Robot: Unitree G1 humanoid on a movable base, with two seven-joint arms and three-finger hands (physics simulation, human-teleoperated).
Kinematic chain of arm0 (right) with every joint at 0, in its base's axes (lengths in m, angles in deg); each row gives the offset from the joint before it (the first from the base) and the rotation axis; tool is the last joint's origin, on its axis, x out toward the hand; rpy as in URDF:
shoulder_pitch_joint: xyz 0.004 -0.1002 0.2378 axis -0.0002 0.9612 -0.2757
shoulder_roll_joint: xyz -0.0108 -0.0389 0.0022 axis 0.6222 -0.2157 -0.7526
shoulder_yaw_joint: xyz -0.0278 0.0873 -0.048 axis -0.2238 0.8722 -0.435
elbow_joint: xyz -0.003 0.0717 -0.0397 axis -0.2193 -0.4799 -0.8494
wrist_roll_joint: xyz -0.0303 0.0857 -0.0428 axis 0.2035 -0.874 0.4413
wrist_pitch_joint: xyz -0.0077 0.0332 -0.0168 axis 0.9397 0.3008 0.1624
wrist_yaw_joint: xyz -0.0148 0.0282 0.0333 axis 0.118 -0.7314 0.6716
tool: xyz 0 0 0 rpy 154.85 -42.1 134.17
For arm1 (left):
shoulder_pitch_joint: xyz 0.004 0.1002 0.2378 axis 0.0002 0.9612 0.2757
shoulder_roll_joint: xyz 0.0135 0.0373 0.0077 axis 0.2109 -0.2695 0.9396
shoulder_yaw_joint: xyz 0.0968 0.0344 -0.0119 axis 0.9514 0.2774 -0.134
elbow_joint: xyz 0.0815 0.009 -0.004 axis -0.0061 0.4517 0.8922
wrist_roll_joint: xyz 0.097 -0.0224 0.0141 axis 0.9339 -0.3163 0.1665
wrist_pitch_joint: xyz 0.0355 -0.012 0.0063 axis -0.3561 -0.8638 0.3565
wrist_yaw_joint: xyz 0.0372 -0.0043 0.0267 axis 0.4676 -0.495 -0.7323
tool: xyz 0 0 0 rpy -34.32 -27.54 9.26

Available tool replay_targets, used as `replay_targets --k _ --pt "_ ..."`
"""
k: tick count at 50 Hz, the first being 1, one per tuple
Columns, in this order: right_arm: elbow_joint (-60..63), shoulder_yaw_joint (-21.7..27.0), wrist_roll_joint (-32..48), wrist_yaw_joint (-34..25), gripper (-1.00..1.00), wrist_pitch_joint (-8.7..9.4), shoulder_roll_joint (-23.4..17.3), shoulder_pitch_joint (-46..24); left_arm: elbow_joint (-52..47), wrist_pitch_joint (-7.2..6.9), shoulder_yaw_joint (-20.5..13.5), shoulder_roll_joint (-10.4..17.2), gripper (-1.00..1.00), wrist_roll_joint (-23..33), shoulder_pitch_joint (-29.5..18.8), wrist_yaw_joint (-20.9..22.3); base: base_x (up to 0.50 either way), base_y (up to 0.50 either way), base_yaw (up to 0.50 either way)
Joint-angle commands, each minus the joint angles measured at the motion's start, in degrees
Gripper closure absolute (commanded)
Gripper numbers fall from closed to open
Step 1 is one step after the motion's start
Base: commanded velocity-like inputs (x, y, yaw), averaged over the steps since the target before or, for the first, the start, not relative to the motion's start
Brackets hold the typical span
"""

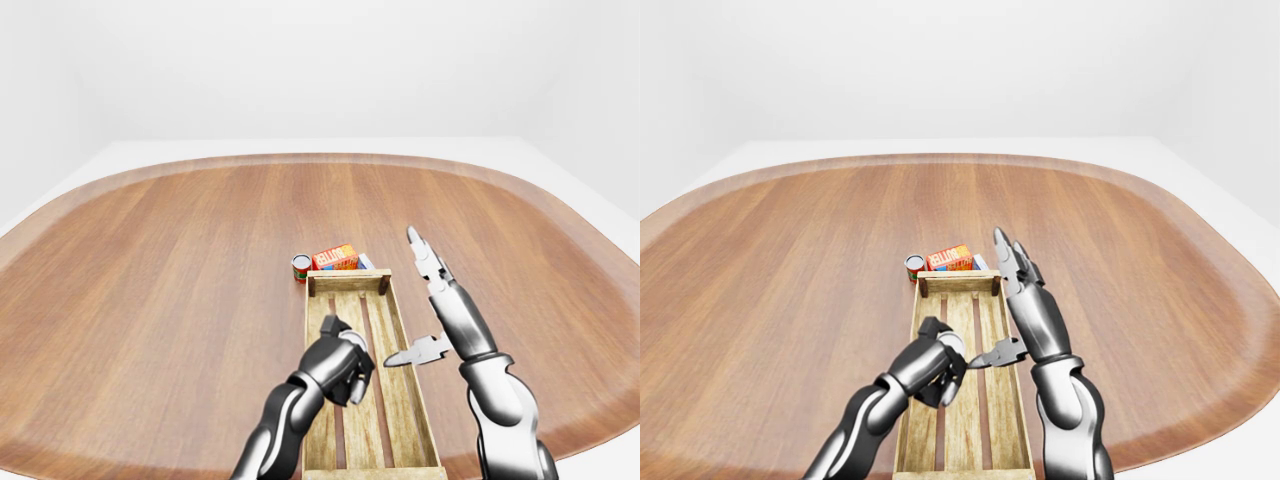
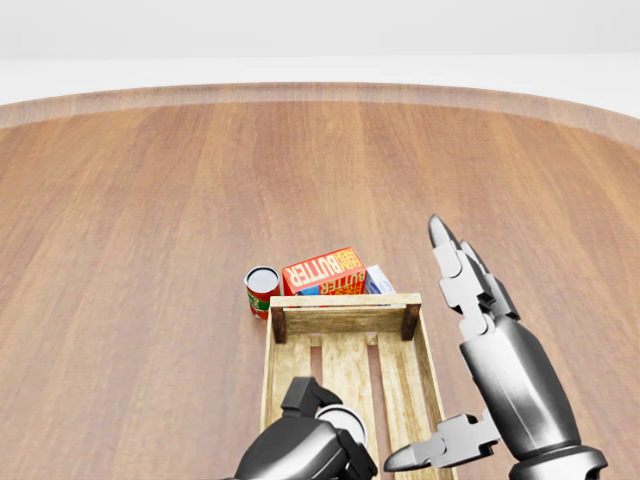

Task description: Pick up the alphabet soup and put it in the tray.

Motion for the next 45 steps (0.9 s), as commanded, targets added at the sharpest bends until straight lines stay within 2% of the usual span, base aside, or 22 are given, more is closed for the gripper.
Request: replay_targets --k 1,45 --pt "-0.1 0.1 0.0 0.1 -0.98 0.0 0.0 -0.1 0.6 0.0 0.0 0.0 0.99 -0.4 -0.2 -0.9 0.0 0.0 0.0" --pt "0.1 0.1 0.0 -0.1 -0.98 0.0 0.0 -0.1 0.2 0.0 0.2 -0.2 1.0 -0.2 -0.1 -0.7 0.0 0.0 0.0"
